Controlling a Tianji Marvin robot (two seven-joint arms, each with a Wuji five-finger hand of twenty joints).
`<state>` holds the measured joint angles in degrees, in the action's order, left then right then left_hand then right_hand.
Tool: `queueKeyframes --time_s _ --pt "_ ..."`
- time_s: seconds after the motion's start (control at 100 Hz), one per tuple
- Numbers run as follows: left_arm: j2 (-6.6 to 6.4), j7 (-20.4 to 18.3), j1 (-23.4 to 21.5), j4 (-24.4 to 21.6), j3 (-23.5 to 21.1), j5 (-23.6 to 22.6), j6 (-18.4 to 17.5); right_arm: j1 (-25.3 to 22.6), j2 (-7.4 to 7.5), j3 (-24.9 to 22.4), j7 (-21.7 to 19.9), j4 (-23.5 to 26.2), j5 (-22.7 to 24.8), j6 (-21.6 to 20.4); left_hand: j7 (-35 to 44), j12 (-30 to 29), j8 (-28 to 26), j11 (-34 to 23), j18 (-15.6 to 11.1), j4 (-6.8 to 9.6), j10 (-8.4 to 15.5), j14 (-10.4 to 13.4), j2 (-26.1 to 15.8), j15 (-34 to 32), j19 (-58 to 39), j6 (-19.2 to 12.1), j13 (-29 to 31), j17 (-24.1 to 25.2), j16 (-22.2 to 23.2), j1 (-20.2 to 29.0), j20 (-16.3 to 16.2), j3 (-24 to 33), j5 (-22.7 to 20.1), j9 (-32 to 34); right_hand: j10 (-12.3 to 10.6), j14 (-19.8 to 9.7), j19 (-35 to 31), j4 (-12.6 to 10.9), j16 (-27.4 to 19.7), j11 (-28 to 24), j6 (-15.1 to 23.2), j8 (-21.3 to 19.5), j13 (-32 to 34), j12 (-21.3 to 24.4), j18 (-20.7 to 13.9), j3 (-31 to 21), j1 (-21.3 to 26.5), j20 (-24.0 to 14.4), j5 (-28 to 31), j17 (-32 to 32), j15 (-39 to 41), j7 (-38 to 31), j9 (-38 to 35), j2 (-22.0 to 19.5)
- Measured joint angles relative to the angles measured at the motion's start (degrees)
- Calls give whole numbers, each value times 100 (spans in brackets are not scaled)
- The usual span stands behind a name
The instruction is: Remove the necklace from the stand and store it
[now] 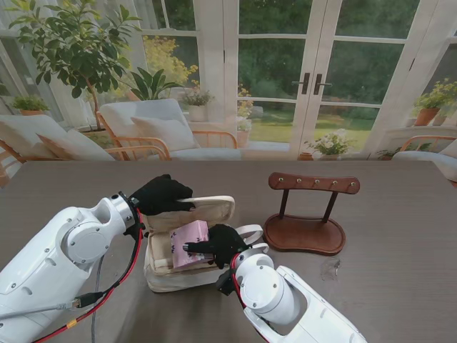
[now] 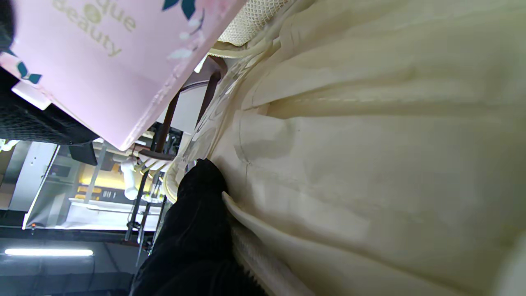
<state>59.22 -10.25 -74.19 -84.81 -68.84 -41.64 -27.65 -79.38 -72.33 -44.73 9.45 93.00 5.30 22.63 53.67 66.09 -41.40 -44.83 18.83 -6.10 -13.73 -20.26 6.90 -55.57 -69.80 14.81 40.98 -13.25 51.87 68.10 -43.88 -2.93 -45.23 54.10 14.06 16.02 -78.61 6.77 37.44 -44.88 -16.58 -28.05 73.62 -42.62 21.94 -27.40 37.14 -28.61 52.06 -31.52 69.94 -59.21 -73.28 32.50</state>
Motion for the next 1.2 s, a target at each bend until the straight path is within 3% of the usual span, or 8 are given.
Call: queueKeyframes --time_s 0.34,0.67,0.96,1.2 --pt "5 1 -9 18 2 11 11 144 -147 142 199 -250 -123 -63 -2 0 0 10 0 0 -1 0 0 47 65 0 -70 47 0 1 0 0 2 -3 0 0 -61 0 -1 -7 0 -9 0 -1 -4 0 0 -56 0 -2 0 0 0 -21" --pt "6 -1 -114 -25 -51 2 69 141 -155 194 303 -195 56 -66 -17 1 9 62 0 0 -6 -1 0 47 68 0 -83 50 0 2 0 0 8 -63 0 0 -61 0 -1 -9 0 -10 0 -1 -4 0 0 -56 0 -2 0 0 0 -35" --pt "10 50 -98 27 -2 24 60 299 -277 284 437 -487 40 -84 -17 1 11 62 0 0 -7 -1 0 47 71 0 -86 52 0 4 0 0 8 -63 0 0 -61 0 -1 -10 0 -11 0 -1 -5 0 0 -56 0 -2 0 0 0 -39" --pt "20 98 -89 61 6 20 69 322 -255 277 384 -465 110 16 -18 1 11 62 0 0 -8 -3 0 47 72 0 -119 95 0 4 0 0 8 -63 0 0 -61 0 -1 -11 0 -11 0 -1 -5 0 0 -56 0 -2 0 0 0 -39"
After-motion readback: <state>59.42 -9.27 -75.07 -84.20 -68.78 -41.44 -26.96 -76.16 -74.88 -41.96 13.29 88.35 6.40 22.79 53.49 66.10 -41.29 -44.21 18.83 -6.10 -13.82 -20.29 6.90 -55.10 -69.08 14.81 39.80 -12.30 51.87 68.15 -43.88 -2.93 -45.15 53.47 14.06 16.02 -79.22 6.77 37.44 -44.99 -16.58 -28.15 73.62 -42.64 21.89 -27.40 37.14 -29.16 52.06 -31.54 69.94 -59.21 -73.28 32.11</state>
